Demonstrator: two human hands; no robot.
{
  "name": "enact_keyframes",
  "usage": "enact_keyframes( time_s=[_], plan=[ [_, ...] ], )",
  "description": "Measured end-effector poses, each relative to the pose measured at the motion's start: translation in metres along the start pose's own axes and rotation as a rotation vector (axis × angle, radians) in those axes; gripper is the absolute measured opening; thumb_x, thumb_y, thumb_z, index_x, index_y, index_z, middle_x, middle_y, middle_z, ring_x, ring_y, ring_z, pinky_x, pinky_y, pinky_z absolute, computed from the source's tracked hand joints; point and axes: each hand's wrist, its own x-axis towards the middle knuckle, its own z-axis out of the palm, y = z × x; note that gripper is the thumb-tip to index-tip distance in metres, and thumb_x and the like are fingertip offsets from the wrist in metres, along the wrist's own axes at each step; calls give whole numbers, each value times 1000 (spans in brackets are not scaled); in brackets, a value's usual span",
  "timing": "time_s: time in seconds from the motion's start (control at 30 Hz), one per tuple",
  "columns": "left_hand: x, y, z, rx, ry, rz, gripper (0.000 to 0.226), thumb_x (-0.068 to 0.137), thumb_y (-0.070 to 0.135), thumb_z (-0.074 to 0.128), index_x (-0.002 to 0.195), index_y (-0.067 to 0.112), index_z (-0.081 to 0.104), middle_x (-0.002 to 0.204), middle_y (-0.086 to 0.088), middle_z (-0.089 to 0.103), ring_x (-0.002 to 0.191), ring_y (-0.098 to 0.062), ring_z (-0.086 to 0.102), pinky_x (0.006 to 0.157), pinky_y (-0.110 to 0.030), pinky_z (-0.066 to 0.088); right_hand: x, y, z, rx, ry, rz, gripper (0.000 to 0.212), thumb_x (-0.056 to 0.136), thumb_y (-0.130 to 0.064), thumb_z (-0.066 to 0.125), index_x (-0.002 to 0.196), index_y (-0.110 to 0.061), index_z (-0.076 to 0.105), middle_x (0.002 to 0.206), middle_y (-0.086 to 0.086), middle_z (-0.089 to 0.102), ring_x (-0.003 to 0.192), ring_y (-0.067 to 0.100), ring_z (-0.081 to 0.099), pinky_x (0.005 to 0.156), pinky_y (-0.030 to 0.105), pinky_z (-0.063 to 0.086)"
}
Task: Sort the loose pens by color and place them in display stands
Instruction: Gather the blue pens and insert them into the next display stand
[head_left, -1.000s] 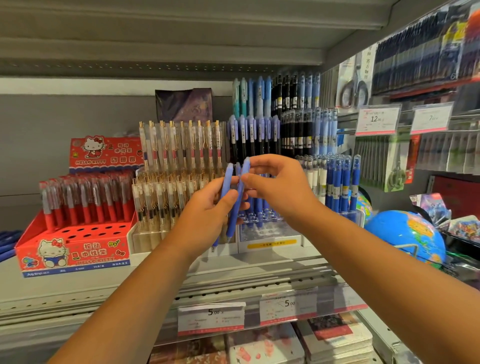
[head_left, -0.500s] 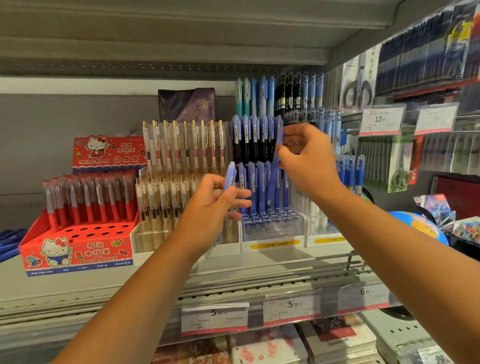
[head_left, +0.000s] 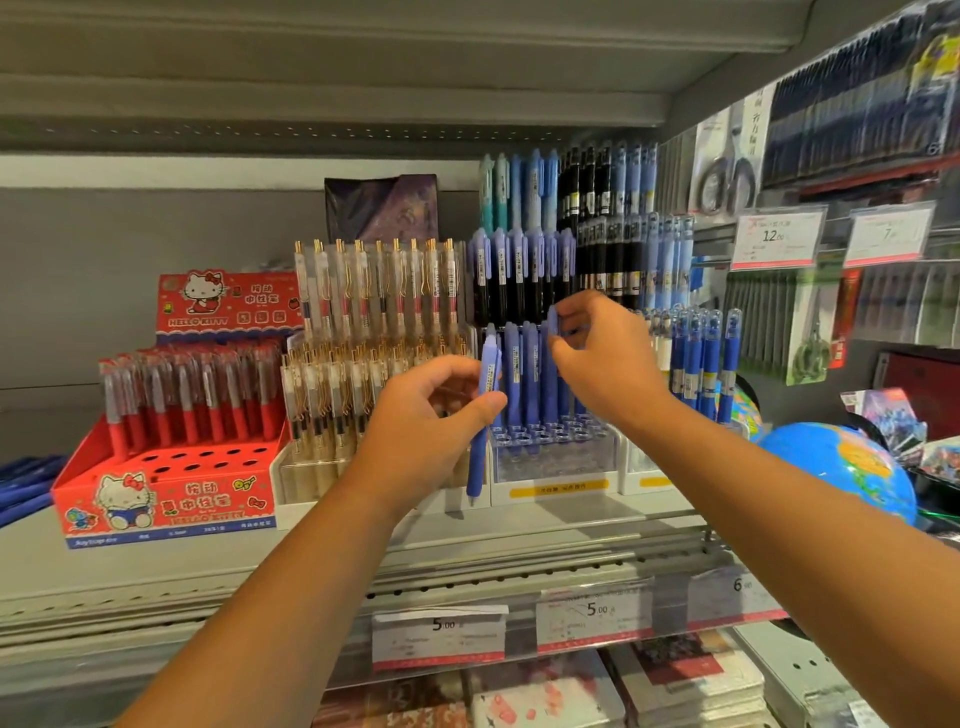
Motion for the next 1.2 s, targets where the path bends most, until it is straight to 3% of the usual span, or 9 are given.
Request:
enact_keyframes(
  time_s=[0.13, 0.3, 0.43, 0.57, 0.7, 0.83, 1.07, 1.2],
  plan=[
    [0, -1, 0, -4, 16, -1, 18, 83, 13, 75, 100, 20, 72, 91, -4, 74, 84, -24, 69, 77, -43, 60, -4, 4, 5, -74, -50, 21, 26, 95, -13, 61, 120, -7, 56, 97, -1, 54, 84, 15, 54, 75, 23, 44],
    [0, 0, -1, -13, 23, 3, 20, 83, 11, 76, 97, 25, 74, 87, 2, 74, 82, -18, 69, 74, -34, 59, -6, 2, 4, -108, -61, 31, 28, 94, -16, 62, 119, -6, 55, 104, 5, 57, 84, 18, 56, 81, 32, 52],
    [0, 0, 0, -20, 40, -1, 26, 81, 10, 78, 96, 30, 73, 84, 3, 74, 79, -18, 70, 69, -27, 59, -13, -6, 0, -139, -23, 12, 33, 96, -23, 58, 127, -14, 51, 125, 6, 45, 80, 16, 54, 79, 35, 50],
    [2, 0, 0, -47, 79, -12, 33, 78, 8, 80, 97, 32, 69, 79, 1, 70, 70, -18, 70, 61, -23, 57, -28, -26, -4, 113, 22, -95, 11, 96, -27, 58, 105, -21, 57, 104, -4, 54, 77, 6, 52, 70, 20, 43],
    [2, 0, 0, -57, 84, 6, 31, 76, 9, 80, 97, 29, 68, 77, -2, 69, 71, -23, 70, 60, -32, 61, -44, -48, -5, 436, -111, -44, 9, 92, -24, 65, 96, -21, 58, 86, -2, 62, 74, 15, 61, 64, 32, 55],
    [0, 0, 1, -40, 70, 41, 31, 78, 6, 79, 98, 27, 67, 77, -1, 68, 68, -13, 68, 64, -29, 60, -52, -53, -2, 418, -119, -56, 17, 86, -17, 73, 94, -20, 58, 83, -2, 64, 70, 10, 63, 65, 27, 56],
    [-3, 3, 7, 62, 58, 147, 34, 75, 11, 81, 96, 33, 65, 80, 3, 67, 73, -7, 66, 70, -19, 55, -53, -52, -2, 439, -99, 36, 22, 86, -11, 71, 96, -24, 56, 86, -1, 62, 71, 21, 67, 66, 43, 59],
    [2, 7, 6, 298, 62, 339, 37, 77, 20, 82, 110, 18, 65, 97, 4, 66, 84, -7, 65, 74, -21, 55, -41, -46, -17, 425, -52, 38, 16, 90, -14, 66, 97, -25, 57, 89, -2, 61, 71, 25, 68, 64, 47, 59]
  ],
)
